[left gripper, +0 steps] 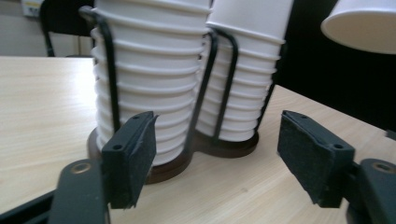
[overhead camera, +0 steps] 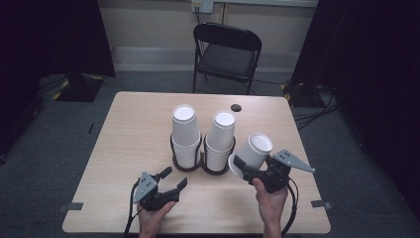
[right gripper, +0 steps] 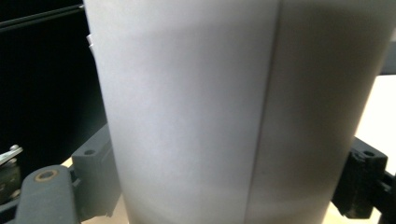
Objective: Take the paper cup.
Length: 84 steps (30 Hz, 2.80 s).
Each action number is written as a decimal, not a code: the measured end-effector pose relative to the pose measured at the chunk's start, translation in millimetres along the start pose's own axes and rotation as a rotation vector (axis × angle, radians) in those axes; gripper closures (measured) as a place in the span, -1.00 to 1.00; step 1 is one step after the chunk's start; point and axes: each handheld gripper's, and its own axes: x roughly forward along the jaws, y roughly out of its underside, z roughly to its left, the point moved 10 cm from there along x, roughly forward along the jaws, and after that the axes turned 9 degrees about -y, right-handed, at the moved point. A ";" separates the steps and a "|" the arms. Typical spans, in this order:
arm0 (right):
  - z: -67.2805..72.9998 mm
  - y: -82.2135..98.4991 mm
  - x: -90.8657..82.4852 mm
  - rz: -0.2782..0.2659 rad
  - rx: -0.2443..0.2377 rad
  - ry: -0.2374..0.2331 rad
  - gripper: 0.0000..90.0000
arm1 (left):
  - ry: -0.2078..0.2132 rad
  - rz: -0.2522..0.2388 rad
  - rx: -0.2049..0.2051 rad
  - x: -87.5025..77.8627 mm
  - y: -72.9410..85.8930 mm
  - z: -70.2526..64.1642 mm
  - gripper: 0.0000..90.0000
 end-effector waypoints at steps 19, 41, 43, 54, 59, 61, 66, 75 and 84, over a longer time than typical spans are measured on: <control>38.4 38.6 30.9 0.013 0.136 -0.147 -0.67 | 0.157 -0.065 0.017 4.9 -8.3 -35.5 0.06; 65.8 50.3 43.2 0.053 0.170 -0.235 -0.67 | 0.179 -0.222 0.068 19.8 -22.1 -63.6 0.24; 68.7 52.6 45.5 0.070 0.172 -0.245 -0.67 | 0.179 -0.241 0.087 22.1 -24.3 -69.0 0.24; 75.8 64.0 54.4 0.150 0.216 -0.275 -0.68 | 0.125 -0.276 0.158 24.7 -26.1 -69.8 0.23; 76.0 67.1 56.0 0.172 0.233 -0.274 -0.69 | 0.071 -0.288 0.202 24.0 -26.4 -68.0 0.49; 75.7 65.0 54.9 0.163 0.239 -0.278 -0.71 | 0.062 -0.285 0.203 23.7 -26.1 -66.2 0.70; 74.7 63.5 55.3 0.148 0.217 -0.272 -0.74 | 0.087 -0.262 0.167 23.1 -25.3 -64.5 0.80; 71.6 60.0 55.0 0.116 0.210 -0.259 -0.78 | 0.097 -0.244 0.147 21.0 -26.2 -62.9 0.86; 63.5 51.5 50.0 0.054 0.187 -0.219 -0.76 | 0.145 -0.219 0.150 21.6 -21.2 -66.4 0.88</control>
